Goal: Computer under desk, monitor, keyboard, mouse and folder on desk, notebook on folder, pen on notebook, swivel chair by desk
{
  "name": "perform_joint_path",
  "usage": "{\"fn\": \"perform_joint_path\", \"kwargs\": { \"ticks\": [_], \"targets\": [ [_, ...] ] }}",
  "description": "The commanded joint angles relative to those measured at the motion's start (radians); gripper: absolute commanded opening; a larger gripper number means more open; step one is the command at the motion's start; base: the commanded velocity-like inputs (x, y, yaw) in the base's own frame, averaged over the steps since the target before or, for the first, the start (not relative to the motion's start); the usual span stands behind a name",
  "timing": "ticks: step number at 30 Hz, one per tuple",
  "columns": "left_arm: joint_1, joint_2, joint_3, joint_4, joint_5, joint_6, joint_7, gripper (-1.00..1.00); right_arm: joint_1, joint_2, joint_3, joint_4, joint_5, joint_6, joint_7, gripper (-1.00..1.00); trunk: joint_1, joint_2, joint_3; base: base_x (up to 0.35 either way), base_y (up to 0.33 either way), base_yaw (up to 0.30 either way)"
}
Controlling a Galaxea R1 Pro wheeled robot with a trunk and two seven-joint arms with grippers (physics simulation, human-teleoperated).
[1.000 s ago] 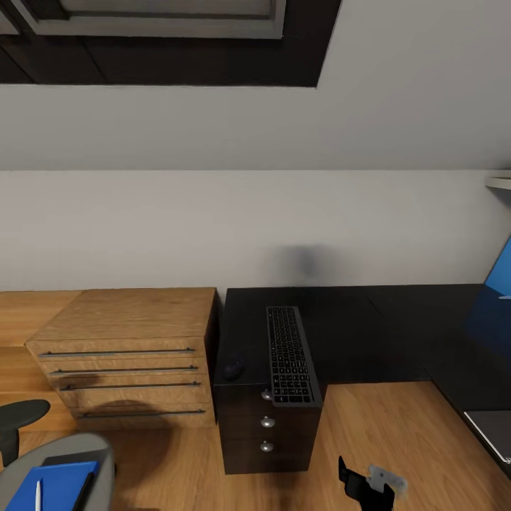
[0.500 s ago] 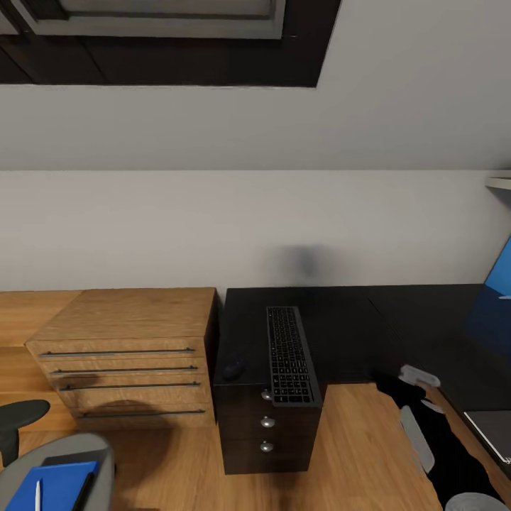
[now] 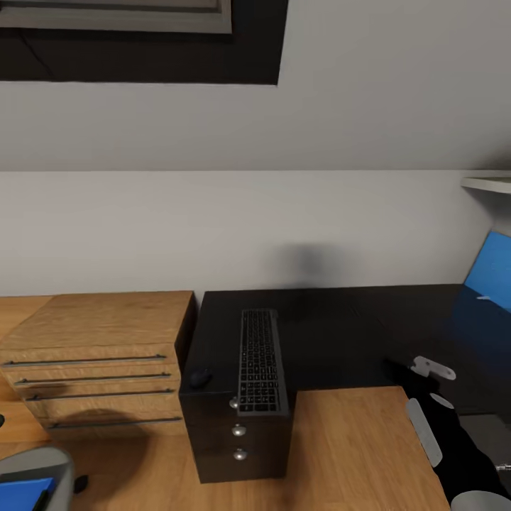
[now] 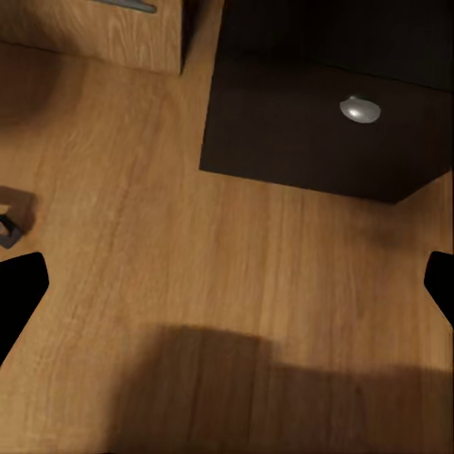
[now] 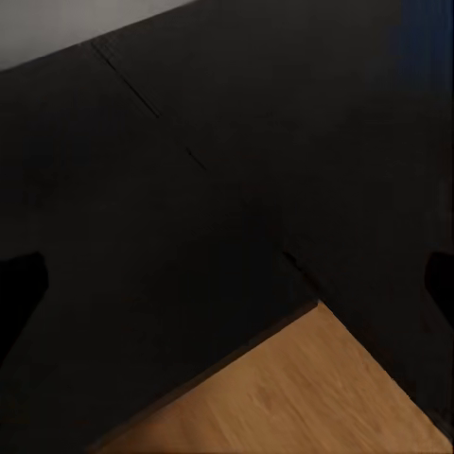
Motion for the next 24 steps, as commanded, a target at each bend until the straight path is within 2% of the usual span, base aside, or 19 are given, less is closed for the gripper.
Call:
{"fn": "perform_joint_path", "kwargs": {
  "ticks": [1, 8, 12, 24],
  "targets": [
    [-0.001, 0.001, -0.008, -0.001, 0.002, -0.004, 0.009, 1.0, 0.0, 0.0, 0.001, -0.001, -0.009, 0.003, -0.005, 1.0, 0.0, -0.001, -0.001, 0.011, -0.291, -0.209],
    [-0.001, -0.001, -0.008, -0.001, -0.008, -0.006, 0.015, 1.0, 0.0, -0.002, -0.001, 0.0, -0.01, 0.002, -0.005, 1.0, 0.0, -0.001, -0.001, 0.003, -0.095, -0.248],
    [-0.001, -0.002, -0.007, -0.001, -0.008, -0.006, 0.014, 1.0, 0.0, -0.002, -0.025, 0.002, -0.01, 0.001, -0.004, 1.0, 0.0, -0.001, -0.001, 0.0, -0.013, -0.264],
    [-0.001, -0.002, -0.005, -0.02, -0.007, -0.007, 0.016, 1.0, 0.0, -0.002, -0.036, 0.003, -0.01, 0.001, -0.001, 1.0, 0.0, -0.001, -0.001, 0.0, -0.001, -0.233]
  ]
}}
